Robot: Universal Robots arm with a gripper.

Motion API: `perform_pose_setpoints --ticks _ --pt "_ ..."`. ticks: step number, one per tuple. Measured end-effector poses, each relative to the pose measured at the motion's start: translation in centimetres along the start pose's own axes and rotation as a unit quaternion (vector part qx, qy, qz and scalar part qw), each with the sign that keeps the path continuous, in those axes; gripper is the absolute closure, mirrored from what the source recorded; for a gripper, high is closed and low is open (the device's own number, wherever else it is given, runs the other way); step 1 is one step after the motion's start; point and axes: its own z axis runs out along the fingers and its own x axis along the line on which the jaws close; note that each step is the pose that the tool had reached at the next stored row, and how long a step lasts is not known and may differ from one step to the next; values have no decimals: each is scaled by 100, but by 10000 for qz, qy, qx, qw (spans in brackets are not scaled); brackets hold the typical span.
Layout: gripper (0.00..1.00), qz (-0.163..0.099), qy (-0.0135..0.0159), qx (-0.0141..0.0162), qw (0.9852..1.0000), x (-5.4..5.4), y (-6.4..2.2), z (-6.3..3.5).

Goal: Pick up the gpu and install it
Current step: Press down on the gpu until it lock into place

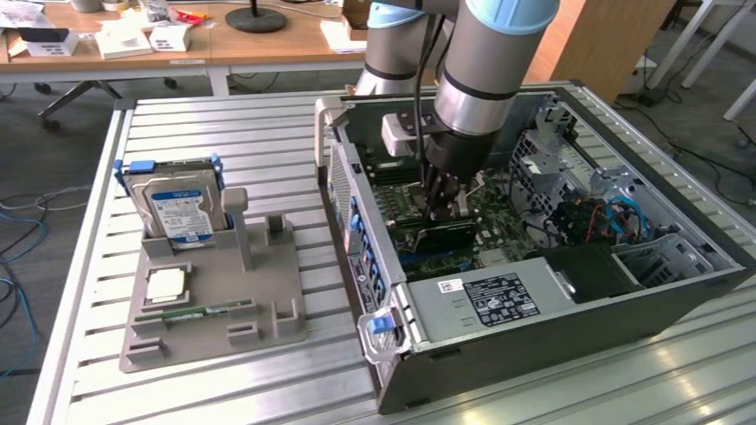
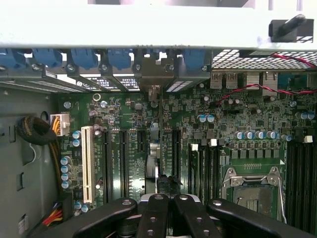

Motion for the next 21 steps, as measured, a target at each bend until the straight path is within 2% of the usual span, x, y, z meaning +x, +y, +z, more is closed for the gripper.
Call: perform_pose_setpoints --ticks 11,14,18,21 --pt "89 0 0 0 10000 2 9 0" --pt "89 -2 -6 10 10000 1 11 -11" --pt "89 -6 -1 23 10000 -2 11 -86" --pt "89 -13 -2 32 10000 -3 13 -89"
